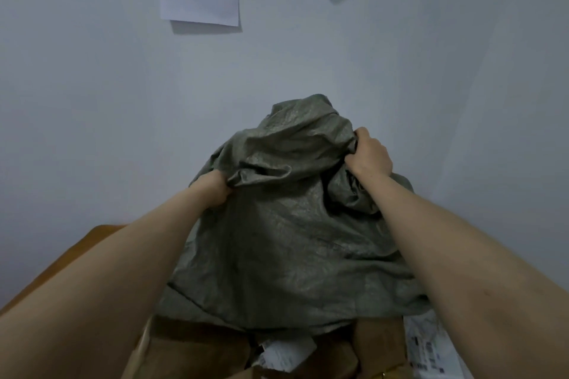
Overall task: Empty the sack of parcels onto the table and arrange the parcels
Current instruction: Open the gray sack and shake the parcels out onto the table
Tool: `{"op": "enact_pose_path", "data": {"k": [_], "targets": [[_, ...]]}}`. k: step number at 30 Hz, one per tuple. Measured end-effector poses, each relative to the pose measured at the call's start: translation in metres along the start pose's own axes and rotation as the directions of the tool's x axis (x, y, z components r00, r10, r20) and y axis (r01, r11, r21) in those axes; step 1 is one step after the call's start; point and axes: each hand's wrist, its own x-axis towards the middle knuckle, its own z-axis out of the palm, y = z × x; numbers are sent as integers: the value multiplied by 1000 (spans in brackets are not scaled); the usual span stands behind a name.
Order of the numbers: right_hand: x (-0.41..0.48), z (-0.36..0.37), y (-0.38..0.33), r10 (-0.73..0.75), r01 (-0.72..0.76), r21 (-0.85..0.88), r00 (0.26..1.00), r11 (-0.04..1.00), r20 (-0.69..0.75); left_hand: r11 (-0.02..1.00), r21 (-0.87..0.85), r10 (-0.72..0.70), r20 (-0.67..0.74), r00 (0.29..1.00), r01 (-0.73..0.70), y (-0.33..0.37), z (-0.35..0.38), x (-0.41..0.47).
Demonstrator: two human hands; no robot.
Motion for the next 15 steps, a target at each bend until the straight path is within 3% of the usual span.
{"op": "enact_pose_path", "data": {"k": [5,10,15], "targets": [[6,-15,6,32,-29,54,998,998,-62,997,-69,30,-174,984,-42,18,-8,3],[15,-33,14,51,-39,88,989,995,-139,972,-203,73,-219,973,-119,28,-7,10],[25,-51,21,83,-48,155,972,987,-221,921,-390,-100,-196,975,16,30,-10,15]]}}
